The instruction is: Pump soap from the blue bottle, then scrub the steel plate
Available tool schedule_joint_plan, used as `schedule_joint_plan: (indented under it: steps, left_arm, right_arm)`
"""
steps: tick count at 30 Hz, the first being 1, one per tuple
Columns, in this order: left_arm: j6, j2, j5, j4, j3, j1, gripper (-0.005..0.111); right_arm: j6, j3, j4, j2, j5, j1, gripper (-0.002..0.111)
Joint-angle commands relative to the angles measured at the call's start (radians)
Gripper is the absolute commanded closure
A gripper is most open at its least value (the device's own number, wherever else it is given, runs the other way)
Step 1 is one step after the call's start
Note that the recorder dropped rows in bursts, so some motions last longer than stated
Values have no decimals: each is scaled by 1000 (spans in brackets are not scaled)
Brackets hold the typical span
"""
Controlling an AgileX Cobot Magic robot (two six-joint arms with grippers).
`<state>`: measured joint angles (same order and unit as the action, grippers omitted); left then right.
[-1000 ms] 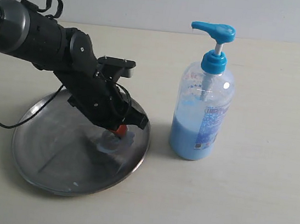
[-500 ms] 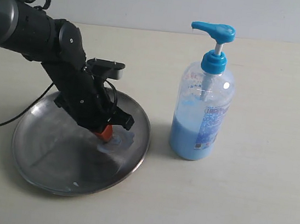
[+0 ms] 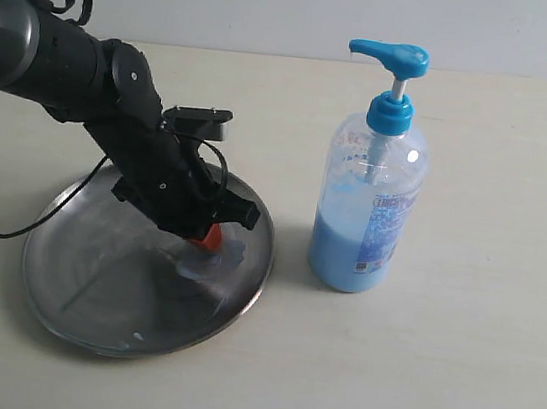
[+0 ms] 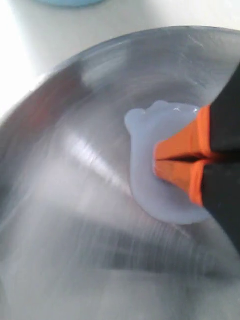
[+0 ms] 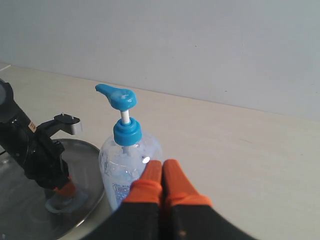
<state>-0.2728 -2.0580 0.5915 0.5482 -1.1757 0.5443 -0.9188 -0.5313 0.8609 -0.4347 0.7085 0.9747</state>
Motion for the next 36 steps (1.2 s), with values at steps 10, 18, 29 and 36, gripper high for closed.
schedule_joint_plan:
  steps: [10,18,29,36]
  left_arm:
    - [-9,-13,92,-122,9,3,107]
    - [98,-13,-70,-87,9,3,107]
    - [8,-13,64,-43,9,3,107]
    - [-11,-13,121,-79,9,3,107]
  right_arm:
    - [0,5,6,3,-1,-3,108]
    - [0,5,6,3,-1,-3,108]
    - [0,5,6,3,-1,-3,108]
    - [0,5,6,3,-1,-3,108]
